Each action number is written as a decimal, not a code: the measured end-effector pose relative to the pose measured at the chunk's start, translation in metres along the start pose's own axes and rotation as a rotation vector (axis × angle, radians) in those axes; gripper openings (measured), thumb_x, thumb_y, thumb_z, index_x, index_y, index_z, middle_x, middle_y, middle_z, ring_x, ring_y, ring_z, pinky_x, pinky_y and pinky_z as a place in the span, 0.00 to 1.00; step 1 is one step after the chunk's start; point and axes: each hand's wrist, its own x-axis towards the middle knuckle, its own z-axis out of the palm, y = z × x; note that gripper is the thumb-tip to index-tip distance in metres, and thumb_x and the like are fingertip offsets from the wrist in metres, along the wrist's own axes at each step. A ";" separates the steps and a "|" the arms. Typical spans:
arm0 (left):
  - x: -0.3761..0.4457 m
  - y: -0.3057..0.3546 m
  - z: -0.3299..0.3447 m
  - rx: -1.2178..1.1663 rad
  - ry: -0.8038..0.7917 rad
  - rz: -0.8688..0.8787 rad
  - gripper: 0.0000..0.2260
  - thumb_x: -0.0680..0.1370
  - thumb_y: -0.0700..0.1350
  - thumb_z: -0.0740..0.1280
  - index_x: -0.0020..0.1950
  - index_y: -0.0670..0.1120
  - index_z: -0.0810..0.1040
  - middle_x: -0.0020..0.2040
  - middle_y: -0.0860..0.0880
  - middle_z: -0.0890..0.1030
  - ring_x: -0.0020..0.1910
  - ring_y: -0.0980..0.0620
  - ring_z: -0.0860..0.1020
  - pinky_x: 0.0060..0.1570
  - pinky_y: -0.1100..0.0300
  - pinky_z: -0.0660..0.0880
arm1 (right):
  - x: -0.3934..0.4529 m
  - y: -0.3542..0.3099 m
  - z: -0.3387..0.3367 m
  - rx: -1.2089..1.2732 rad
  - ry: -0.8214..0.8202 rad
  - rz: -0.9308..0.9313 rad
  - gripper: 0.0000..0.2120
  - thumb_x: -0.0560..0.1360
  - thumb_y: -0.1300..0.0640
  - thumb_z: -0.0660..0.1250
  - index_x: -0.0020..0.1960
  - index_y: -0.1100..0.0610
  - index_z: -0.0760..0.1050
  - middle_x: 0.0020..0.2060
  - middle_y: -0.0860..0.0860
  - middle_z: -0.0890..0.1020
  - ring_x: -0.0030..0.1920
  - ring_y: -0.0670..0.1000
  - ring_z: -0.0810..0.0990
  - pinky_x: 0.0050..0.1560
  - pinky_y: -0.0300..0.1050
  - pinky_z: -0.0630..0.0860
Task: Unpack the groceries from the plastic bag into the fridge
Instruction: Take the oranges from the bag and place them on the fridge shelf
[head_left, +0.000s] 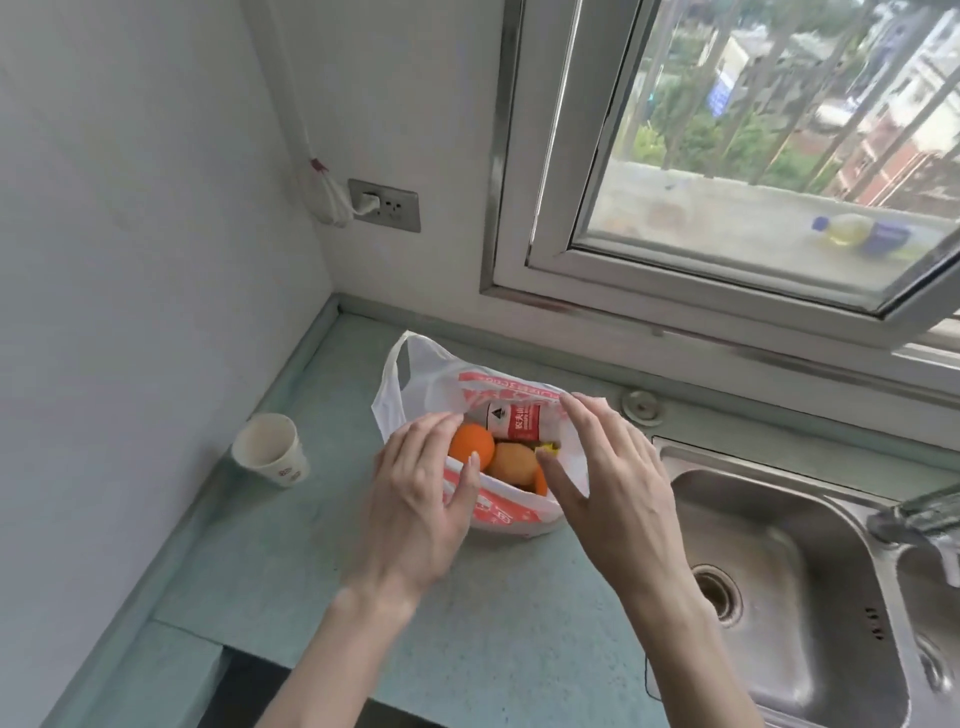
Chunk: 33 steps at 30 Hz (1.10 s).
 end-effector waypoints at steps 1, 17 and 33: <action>0.006 -0.002 0.009 -0.008 -0.007 -0.012 0.20 0.85 0.54 0.58 0.71 0.44 0.76 0.67 0.49 0.79 0.67 0.50 0.75 0.70 0.56 0.70 | 0.004 0.005 0.007 -0.005 -0.018 -0.003 0.27 0.81 0.44 0.67 0.77 0.51 0.69 0.72 0.47 0.76 0.72 0.50 0.73 0.70 0.45 0.67; 0.084 -0.044 0.113 0.233 -0.383 -0.224 0.17 0.85 0.49 0.61 0.72 0.45 0.72 0.67 0.46 0.77 0.67 0.46 0.73 0.67 0.53 0.71 | 0.052 0.068 0.110 -0.020 -0.462 0.028 0.25 0.79 0.56 0.71 0.75 0.53 0.71 0.67 0.51 0.79 0.61 0.58 0.80 0.63 0.50 0.74; 0.094 -0.065 0.168 0.491 -0.552 -0.236 0.26 0.78 0.44 0.70 0.75 0.45 0.66 0.72 0.42 0.69 0.69 0.41 0.72 0.68 0.48 0.72 | 0.068 0.088 0.148 -0.591 -0.810 0.061 0.18 0.78 0.57 0.63 0.68 0.52 0.73 0.63 0.54 0.79 0.63 0.59 0.76 0.64 0.54 0.67</action>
